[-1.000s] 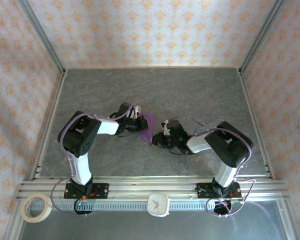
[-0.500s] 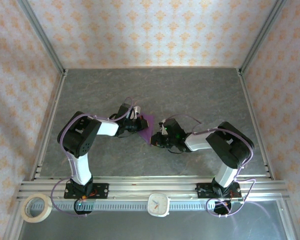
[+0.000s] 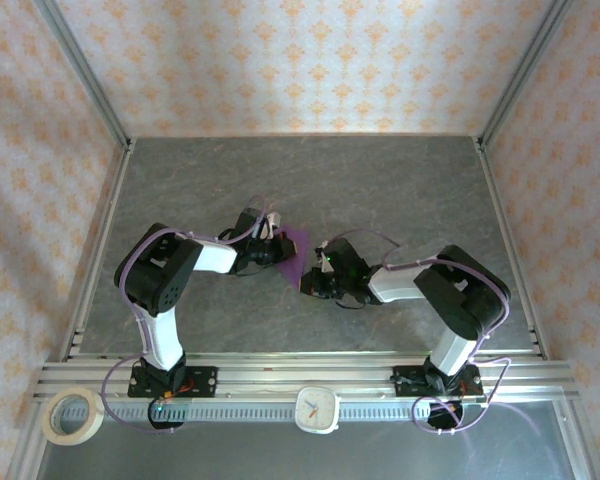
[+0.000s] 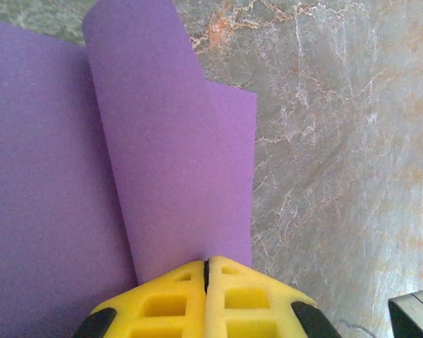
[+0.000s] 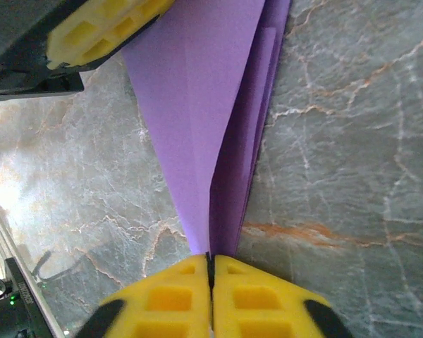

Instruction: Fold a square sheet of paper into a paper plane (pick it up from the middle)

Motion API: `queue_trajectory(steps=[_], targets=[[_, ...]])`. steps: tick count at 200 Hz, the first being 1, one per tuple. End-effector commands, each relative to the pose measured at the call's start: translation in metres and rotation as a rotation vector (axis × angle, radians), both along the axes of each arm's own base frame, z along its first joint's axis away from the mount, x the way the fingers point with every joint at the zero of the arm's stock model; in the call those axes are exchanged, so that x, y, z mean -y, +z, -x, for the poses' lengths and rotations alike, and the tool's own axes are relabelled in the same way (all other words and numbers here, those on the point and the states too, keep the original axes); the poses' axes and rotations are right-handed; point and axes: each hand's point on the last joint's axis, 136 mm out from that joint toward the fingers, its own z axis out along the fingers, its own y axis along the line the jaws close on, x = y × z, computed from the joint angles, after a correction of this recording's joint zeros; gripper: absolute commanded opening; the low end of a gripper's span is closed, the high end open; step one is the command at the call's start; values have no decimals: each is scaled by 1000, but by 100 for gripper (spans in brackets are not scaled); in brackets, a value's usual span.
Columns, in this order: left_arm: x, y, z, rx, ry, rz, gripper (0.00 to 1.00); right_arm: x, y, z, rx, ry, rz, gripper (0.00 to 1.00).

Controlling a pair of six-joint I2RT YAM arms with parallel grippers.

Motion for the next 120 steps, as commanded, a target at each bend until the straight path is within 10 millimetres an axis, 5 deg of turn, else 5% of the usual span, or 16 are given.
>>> queue_trajectory(steps=[1,51,88,120], targets=[[-37,-61,37,-182,68,-182,5,18,-14,20,-51,5,108,16],[-36,-51,36,-153,74,-159,5,28,43,-16,65,-120,-36,30],[-34,-48,33,-144,75,-150,5,-2,57,-26,16,-59,-141,1],[-33,-48,33,-145,72,-149,5,-22,54,-38,2,-42,-155,0]])
